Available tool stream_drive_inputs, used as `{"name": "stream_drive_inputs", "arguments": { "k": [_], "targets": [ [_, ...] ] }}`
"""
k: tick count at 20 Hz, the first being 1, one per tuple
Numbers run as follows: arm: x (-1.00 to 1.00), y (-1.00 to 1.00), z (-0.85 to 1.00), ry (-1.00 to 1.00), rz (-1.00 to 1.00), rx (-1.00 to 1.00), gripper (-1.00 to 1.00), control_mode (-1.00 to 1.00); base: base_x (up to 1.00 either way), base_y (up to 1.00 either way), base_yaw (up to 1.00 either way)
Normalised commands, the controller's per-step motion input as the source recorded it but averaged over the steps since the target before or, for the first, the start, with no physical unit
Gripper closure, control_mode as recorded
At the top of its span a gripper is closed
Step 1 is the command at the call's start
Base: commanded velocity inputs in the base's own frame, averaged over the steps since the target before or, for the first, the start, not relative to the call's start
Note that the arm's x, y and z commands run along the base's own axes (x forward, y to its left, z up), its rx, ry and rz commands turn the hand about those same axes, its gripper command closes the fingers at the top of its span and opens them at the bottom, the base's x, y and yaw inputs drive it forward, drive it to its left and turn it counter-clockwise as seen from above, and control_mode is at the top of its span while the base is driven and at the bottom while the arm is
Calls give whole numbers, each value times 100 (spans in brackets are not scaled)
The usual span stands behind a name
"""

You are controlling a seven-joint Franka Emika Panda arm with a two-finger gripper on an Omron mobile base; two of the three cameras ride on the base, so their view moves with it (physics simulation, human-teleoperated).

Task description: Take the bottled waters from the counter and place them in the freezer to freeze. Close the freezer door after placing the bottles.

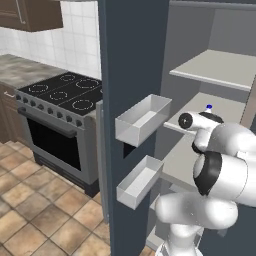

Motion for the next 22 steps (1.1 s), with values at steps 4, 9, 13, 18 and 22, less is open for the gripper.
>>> {"name": "stream_drive_inputs", "arguments": {
  "k": [4, 9, 13, 18, 22],
  "targets": [
    [30, -21, -36, -4, 0, -6, 100, -100, 0, 0, 0],
    [31, -14, -25, 0, 0, -4, 100, -100, 0, 0, 0],
    [34, -8, -17, 0, 0, -1, 100, -100, 0, 0, 0],
    [42, -16, -15, 0, 0, 0, 100, -100, 0, 0, 0],
    [19, -9, -24, 0, 0, 0, 100, -100, 0, 0, 0]
  ]
}}
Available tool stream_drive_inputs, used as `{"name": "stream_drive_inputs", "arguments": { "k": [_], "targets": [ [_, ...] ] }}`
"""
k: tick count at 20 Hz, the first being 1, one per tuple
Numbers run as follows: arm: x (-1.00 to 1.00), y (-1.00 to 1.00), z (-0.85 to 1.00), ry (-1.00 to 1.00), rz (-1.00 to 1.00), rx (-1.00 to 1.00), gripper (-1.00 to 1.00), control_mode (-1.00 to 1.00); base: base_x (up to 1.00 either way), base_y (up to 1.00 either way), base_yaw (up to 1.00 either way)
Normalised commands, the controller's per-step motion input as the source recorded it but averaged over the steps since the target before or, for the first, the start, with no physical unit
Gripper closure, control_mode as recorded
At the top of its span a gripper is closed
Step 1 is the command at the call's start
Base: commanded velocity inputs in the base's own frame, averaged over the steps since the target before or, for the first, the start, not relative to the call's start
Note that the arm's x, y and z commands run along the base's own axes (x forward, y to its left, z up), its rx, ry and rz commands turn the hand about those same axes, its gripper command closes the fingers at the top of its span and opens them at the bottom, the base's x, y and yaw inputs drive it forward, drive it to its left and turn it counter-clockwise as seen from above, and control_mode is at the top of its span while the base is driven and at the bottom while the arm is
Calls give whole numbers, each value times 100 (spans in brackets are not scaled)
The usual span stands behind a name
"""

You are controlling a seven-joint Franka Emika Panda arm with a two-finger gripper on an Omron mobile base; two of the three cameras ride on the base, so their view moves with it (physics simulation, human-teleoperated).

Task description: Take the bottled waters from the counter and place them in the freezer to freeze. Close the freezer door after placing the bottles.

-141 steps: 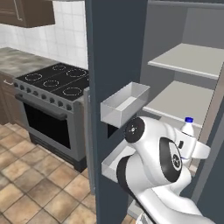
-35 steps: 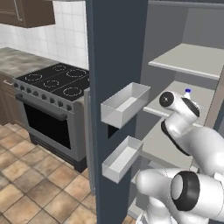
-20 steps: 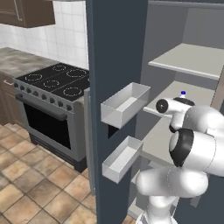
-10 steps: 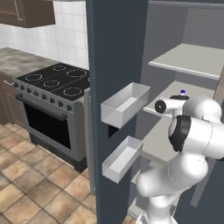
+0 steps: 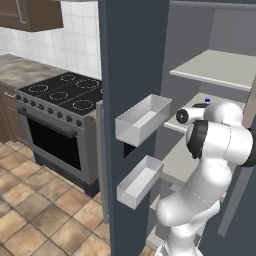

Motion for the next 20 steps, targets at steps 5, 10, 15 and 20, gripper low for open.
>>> {"name": "stream_drive_inputs", "arguments": {
  "k": [5, 10, 15, 20],
  "targets": [
    [0, -4, -28, 0, 0, 4, 100, -100, 0, 0, 0],
    [0, 0, -20, 0, 0, 4, -100, -100, 0, 0, 0],
    [0, 0, -11, 0, 0, 2, -100, -100, 0, 0, 0],
    [0, 0, -4, 0, 0, 1, -100, -100, 0, 0, 0]
  ]
}}
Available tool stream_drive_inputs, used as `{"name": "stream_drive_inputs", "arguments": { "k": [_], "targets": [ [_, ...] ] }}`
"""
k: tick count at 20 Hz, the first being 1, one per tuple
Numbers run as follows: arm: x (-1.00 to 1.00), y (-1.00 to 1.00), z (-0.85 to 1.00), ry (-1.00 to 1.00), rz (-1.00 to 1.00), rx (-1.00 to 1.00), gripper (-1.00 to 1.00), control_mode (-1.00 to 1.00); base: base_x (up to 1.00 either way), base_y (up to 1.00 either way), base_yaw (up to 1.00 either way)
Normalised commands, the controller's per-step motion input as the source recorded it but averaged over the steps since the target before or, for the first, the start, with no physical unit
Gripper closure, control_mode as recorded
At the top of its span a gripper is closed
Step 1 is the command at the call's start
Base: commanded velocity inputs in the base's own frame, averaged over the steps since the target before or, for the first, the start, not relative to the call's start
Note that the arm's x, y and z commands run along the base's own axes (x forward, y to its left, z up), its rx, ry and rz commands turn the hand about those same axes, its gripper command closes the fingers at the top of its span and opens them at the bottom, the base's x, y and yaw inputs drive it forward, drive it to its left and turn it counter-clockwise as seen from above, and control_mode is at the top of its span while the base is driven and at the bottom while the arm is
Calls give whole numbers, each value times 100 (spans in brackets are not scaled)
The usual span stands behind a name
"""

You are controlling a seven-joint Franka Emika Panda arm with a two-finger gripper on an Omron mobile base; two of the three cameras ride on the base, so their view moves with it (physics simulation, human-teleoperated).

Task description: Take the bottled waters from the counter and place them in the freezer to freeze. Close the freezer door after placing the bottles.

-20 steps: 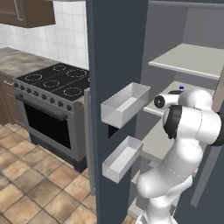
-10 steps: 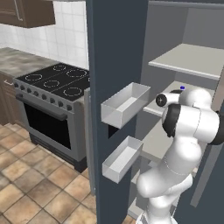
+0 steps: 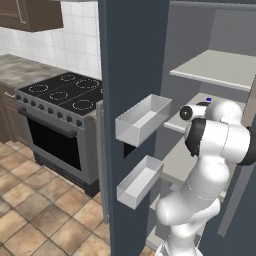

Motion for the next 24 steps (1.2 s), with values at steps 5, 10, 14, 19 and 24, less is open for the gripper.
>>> {"name": "stream_drive_inputs", "arguments": {
  "k": [5, 10, 14, 19, 24],
  "targets": [
    [0, 0, 0, 0, 0, 0, -100, -100, 0, 0, 0],
    [-17, 14, 0, 0, 0, 0, -100, -100, 0, 0, 0],
    [-22, 30, 6, 0, 0, 0, -100, -100, 0, 0, 0],
    [-34, 31, 22, 0, 1, 0, -100, -100, 0, 0, 0],
    [-38, 27, 37, 1, 1, 0, -100, -100, 0, 0, 0]
  ]
}}
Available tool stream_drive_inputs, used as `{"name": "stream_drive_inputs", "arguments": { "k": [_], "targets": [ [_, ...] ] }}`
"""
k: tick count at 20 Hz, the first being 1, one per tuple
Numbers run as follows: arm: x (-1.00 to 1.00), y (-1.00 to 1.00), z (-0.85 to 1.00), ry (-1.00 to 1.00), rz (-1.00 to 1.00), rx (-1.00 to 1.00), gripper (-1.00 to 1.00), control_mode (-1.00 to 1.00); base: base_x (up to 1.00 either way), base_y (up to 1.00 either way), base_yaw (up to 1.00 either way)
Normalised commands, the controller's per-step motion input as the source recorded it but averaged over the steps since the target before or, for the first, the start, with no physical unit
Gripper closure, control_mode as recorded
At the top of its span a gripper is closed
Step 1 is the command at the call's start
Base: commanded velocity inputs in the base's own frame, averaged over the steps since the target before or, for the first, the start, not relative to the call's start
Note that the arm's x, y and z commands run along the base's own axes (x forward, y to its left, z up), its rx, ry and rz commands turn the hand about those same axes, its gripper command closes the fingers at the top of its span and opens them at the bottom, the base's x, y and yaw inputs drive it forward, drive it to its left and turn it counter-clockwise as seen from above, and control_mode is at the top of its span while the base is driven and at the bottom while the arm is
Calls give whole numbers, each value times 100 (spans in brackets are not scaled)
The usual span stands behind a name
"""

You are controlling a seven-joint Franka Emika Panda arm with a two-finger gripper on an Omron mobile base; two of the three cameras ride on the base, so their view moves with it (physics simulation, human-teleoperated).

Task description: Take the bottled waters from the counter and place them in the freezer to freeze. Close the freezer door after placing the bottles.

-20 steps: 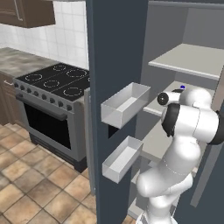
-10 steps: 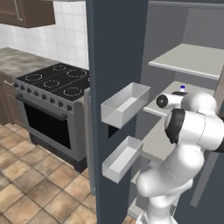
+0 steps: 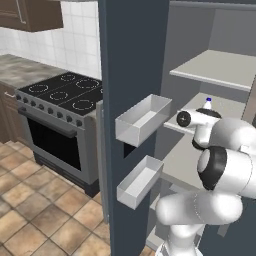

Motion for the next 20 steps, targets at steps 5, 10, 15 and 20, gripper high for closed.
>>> {"name": "stream_drive_inputs", "arguments": {
  "k": [5, 10, 15, 20],
  "targets": [
    [-50, 27, 46, 0, 3, 5, -100, -100, 0, 0, 0],
    [-56, 34, 44, 0, 6, 11, -100, -100, 0, 0, 0],
    [-47, 29, 42, 0, 6, 16, -100, -100, 0, 0, 0],
    [-49, 28, 50, 0, 5, 19, -100, -100, 0, 0, 0]
  ]
}}
